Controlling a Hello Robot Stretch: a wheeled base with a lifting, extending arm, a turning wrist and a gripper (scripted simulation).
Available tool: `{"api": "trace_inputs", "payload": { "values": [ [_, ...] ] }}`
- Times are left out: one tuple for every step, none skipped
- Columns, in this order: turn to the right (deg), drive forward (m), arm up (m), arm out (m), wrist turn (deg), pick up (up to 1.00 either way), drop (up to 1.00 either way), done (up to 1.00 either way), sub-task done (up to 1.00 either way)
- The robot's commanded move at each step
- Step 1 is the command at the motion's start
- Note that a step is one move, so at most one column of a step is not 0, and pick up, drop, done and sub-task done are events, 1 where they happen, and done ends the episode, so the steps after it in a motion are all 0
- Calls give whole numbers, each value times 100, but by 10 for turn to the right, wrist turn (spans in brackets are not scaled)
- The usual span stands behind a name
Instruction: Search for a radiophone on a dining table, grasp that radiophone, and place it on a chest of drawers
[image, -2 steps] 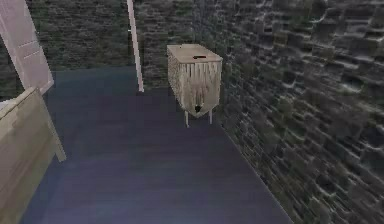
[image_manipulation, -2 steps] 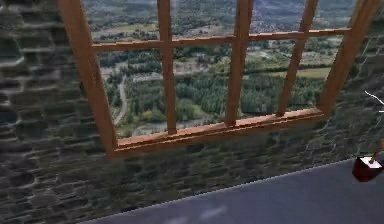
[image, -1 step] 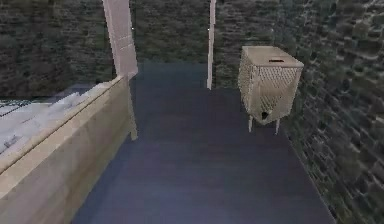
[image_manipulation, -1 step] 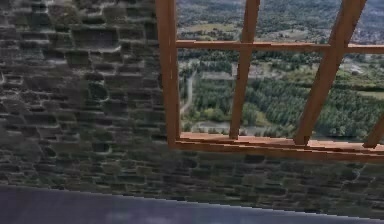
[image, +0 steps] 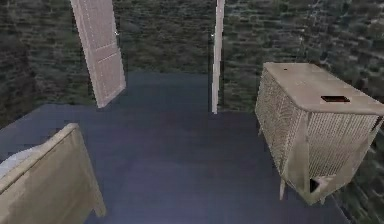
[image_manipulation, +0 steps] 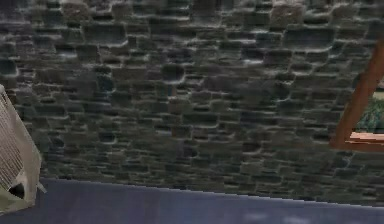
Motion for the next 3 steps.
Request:
{"api": "trace_inputs", "payload": {
  "values": [
    [-30,0,0,0,0,0,0,0,0],
    [0,100,0,0,0,0,0,0,0],
    [-120,0,0,0,0,0,0,0,0]
  ]
}}
